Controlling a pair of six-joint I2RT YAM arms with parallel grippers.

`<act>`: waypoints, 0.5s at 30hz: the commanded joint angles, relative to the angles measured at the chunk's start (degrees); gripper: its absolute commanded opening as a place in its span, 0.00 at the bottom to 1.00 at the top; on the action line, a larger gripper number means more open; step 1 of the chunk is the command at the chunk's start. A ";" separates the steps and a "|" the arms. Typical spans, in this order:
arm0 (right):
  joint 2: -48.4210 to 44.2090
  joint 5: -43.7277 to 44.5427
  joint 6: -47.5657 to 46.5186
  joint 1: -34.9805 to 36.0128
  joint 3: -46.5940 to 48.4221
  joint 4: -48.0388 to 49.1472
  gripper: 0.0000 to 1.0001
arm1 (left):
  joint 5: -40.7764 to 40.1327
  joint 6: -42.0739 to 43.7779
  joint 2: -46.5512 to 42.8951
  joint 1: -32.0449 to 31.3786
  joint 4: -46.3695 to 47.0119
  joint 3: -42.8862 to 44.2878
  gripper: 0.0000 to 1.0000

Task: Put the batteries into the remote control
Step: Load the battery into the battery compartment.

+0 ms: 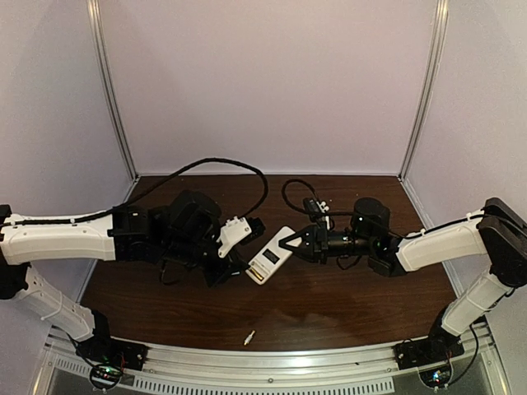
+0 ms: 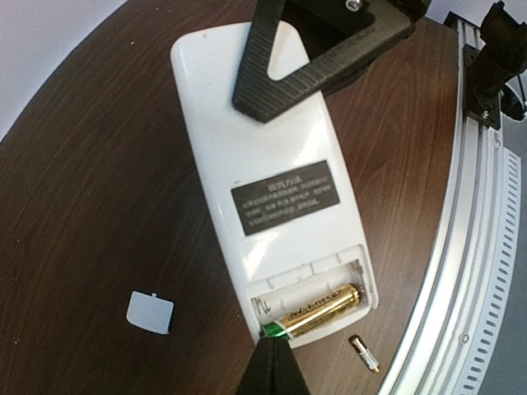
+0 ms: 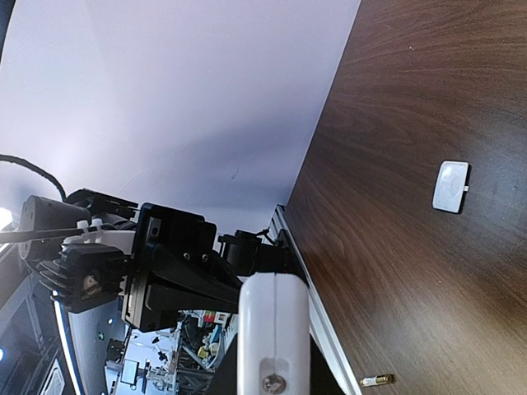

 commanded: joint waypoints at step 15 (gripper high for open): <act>0.38 -0.19 3.04 0.11 0.74 9.05 0.00 | -5.62 -0.86 8.59 -1.58 -7.06 6.40 0.00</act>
